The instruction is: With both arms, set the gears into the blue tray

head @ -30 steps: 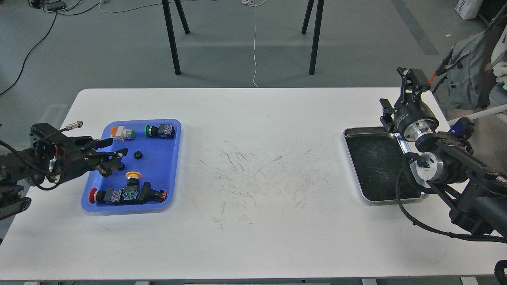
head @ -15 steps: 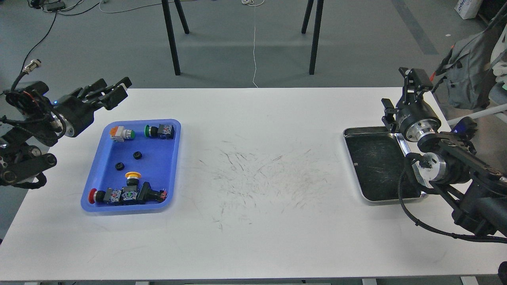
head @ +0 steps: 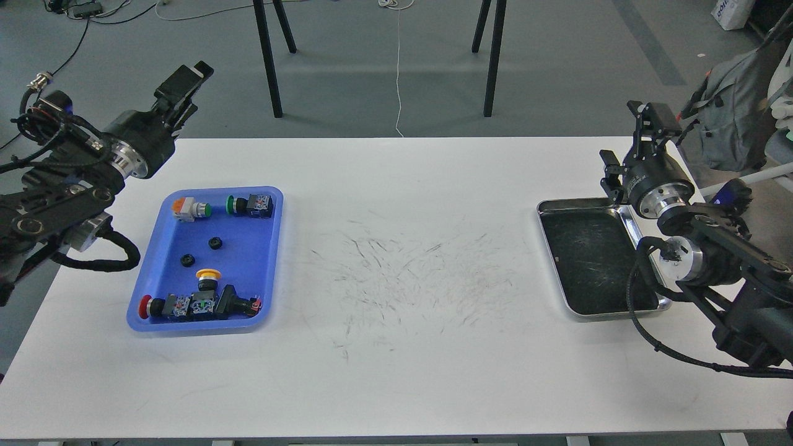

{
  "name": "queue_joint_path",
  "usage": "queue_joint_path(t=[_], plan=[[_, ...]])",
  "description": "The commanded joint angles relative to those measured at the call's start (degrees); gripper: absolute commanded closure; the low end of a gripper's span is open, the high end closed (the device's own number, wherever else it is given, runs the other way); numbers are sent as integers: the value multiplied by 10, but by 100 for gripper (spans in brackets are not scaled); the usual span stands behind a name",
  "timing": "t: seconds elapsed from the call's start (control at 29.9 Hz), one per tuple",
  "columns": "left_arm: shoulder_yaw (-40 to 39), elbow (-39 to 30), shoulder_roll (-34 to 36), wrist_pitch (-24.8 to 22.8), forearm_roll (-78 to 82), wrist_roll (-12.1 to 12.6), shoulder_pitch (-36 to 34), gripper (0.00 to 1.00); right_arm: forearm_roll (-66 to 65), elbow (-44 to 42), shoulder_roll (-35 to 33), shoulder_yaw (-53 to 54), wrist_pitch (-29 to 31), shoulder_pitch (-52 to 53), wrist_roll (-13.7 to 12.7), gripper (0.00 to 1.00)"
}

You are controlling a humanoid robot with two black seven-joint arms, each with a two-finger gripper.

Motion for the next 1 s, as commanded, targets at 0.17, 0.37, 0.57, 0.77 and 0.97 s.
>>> queue_joint_path(t=[0.17,0.37,0.57,0.77,0.97], plan=[[-35,-17,-3,-78,-124,0,8,0,1,25,-22,0,-2,-3,-1,2],[-45,-17,-19,-116,-158,0,17,0,-1,35,-29,-13,-3,-4,-3,2],[-65,-11,-38,-139,-168,0,21,0,13,43,-22,-23,4,-1,-2,1],[-60,11,-57,-135,-168,0,25,0,57,45,-3,-30,10,7,-6,1],[-60,19,-56,-157,-167,0,21,0,61,45,2,-35,13,9,-10,1]])
